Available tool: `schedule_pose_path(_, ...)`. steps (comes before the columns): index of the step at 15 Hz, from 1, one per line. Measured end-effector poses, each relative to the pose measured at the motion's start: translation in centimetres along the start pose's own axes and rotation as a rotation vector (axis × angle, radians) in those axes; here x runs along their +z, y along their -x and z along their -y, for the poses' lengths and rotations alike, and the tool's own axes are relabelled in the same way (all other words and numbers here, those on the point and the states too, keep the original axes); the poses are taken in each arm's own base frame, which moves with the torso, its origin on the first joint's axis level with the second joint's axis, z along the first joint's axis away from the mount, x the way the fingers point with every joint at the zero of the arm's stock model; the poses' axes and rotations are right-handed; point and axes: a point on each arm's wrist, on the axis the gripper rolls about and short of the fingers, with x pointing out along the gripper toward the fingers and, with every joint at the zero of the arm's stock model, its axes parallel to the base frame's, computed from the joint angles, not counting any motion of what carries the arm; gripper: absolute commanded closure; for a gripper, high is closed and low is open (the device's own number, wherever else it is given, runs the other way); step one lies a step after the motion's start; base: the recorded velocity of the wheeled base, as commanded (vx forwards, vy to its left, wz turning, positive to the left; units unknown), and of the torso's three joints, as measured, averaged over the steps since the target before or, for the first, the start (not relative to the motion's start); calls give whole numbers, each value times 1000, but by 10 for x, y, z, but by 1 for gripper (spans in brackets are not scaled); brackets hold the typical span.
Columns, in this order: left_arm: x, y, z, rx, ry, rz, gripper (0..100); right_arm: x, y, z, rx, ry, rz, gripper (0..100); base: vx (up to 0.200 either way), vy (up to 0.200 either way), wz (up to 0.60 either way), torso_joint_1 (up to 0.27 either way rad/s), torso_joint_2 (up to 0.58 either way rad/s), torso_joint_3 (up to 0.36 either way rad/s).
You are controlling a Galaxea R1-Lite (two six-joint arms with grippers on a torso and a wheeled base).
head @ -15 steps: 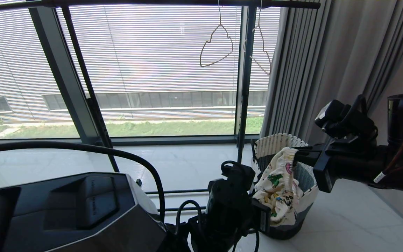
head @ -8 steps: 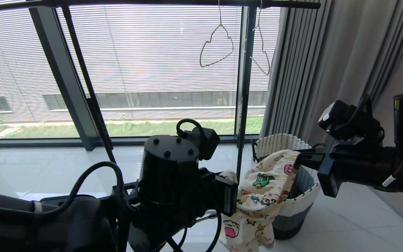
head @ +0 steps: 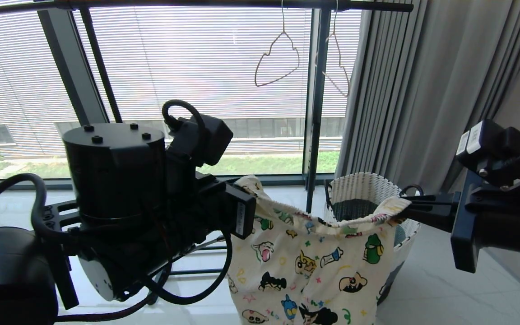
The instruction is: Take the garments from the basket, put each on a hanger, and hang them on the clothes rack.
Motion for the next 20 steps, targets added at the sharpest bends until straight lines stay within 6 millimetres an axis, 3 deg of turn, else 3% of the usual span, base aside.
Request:
schedule_pose_path(5, 36, 35, -7, -113, -9, 98, 100, 46, 18, 12, -26, 16, 90, 100, 0, 0, 0, 0, 0, 0)
schedule_pose_path(8, 55, 51, -10, -120, -6, 121, 100, 59, 28, 14, -34, 20, 115, 100, 0, 0, 0, 0, 0, 0)
schedule_pose_path(14, 61, 82, -13, -218, -13, 105, 100, 55, 52, 8, -18, 16, 83, 100, 0, 0, 0, 0, 0, 0)
schedule_pose_path(20, 79, 59, -10, -209, -43, 145, 100, 40, 86, -26, 180, 57, 11, 100, 0, 0, 0, 0, 0, 0)
